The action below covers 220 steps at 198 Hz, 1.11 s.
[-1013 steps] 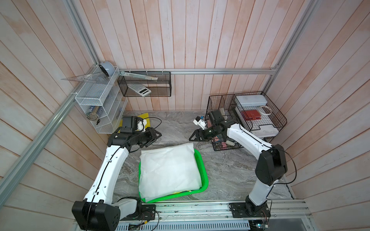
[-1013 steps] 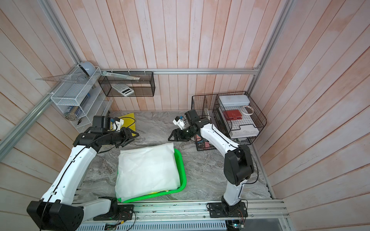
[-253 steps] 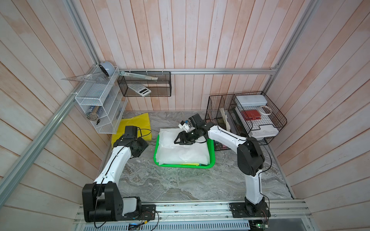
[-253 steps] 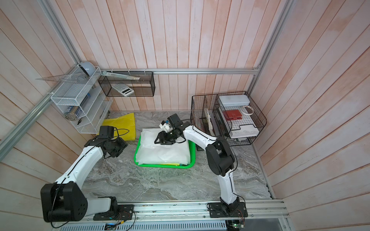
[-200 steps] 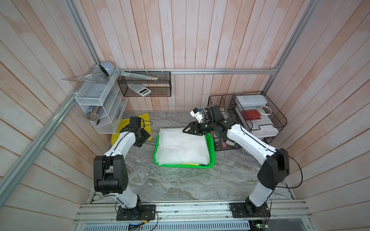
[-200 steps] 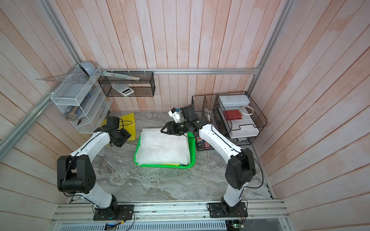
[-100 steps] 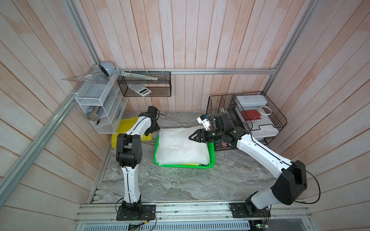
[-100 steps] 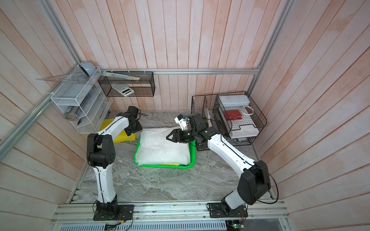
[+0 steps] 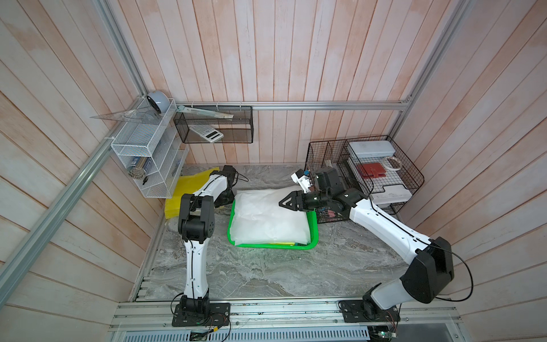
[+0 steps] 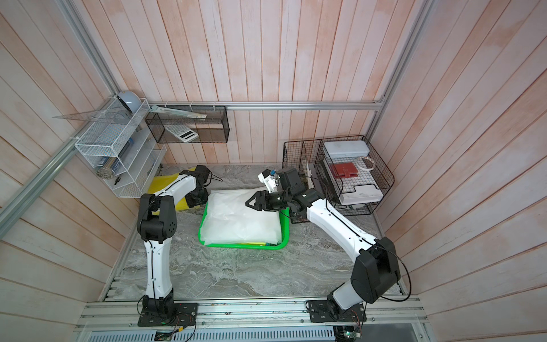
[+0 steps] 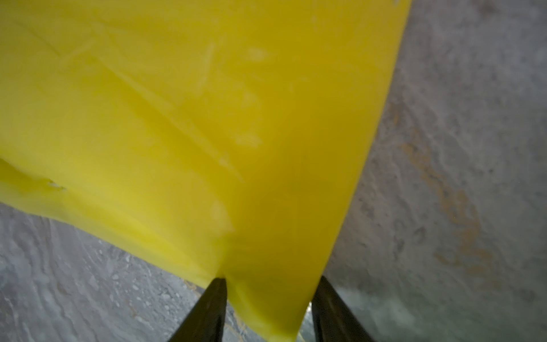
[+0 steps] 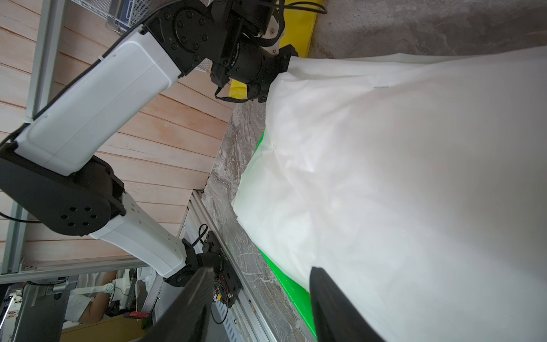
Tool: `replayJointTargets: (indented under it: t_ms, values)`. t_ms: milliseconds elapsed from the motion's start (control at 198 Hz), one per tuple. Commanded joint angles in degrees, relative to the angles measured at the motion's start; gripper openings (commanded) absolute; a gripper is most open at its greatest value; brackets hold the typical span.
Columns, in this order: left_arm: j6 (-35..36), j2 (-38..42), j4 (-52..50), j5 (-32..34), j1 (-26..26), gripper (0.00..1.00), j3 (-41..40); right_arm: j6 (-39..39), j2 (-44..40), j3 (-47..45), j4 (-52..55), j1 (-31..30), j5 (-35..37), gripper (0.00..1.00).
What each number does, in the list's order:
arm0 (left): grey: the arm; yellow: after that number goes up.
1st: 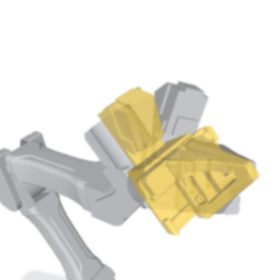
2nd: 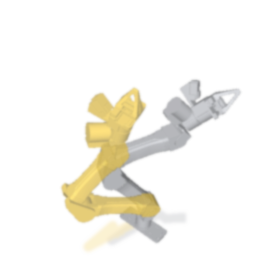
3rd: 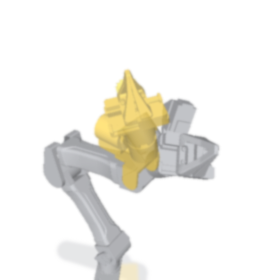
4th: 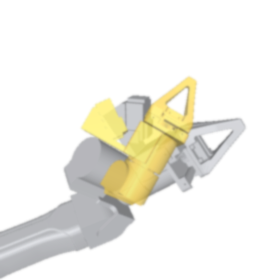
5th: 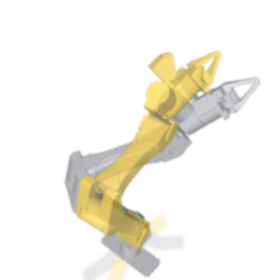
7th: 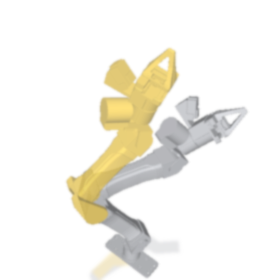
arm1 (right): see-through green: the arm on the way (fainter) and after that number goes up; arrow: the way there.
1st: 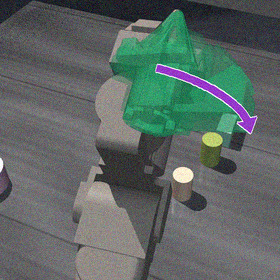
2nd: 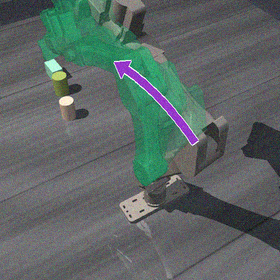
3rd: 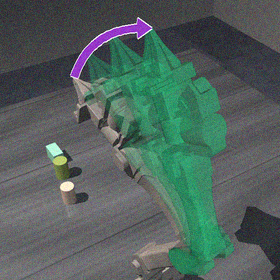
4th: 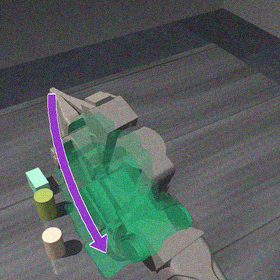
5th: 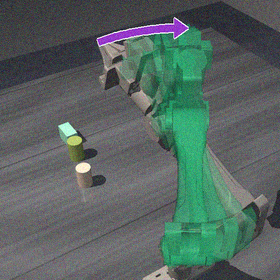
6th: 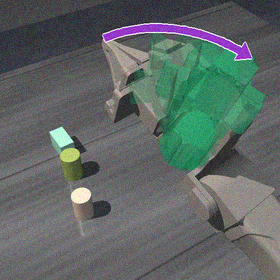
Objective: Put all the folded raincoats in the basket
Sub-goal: Move the raincoat to the center of the board.
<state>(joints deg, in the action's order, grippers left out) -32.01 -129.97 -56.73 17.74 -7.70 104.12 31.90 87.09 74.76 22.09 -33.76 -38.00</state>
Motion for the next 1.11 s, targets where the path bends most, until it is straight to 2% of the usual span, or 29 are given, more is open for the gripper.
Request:
replayJointTargets:
  t_ms: [0, 96, 156, 293, 459, 787, 989, 1105]
  values:
    - [0.63, 0.74, -1.14, 2.72, -0.39, 0.35, -2.10, 0.36, 0.70, -0.49, -0.62, -0.13, -0.13, 0.58]
    - [0.64, 2.34, -0.27, 2.99, -0.38, 0.16, -3.86, 0.42, 0.43, -0.84, -0.73, -0.16, 0.00, 0.58]
    - [0.68, 3.37, -0.12, 3.63, -0.29, 0.00, -4.81, 0.57, 0.36, -1.23, -0.82, -0.17, -0.02, 0.58]
    - [-0.41, 7.63, -0.87, 2.90, -0.12, 0.00, -8.90, 1.31, 0.01, -1.97, -1.01, -0.12, -0.44, 0.58]
    - [-4.89, 21.91, 4.35, -1.94, -0.12, 0.00, -25.64, 3.46, -1.13, -3.95, -3.95, -0.17, -1.71, 0.58]
    - [-14.62, 47.84, 4.18, -11.70, -3.86, 0.00, -52.90, 5.95, -3.29, -4.12, -5.63, -1.08, -1.06, 0.57]
    - [-19.33, 62.33, -2.79, -11.55, -5.36, 0.00, -59.81, 7.38, -5.28, -5.34, -6.78, -2.74, 0.43, 0.58]
    - [-22.15, 66.61, -3.80, -12.34, -6.69, 0.00, -61.47, 7.25, -5.53, -6.11, -4.71, -4.77, 3.10, 0.57]
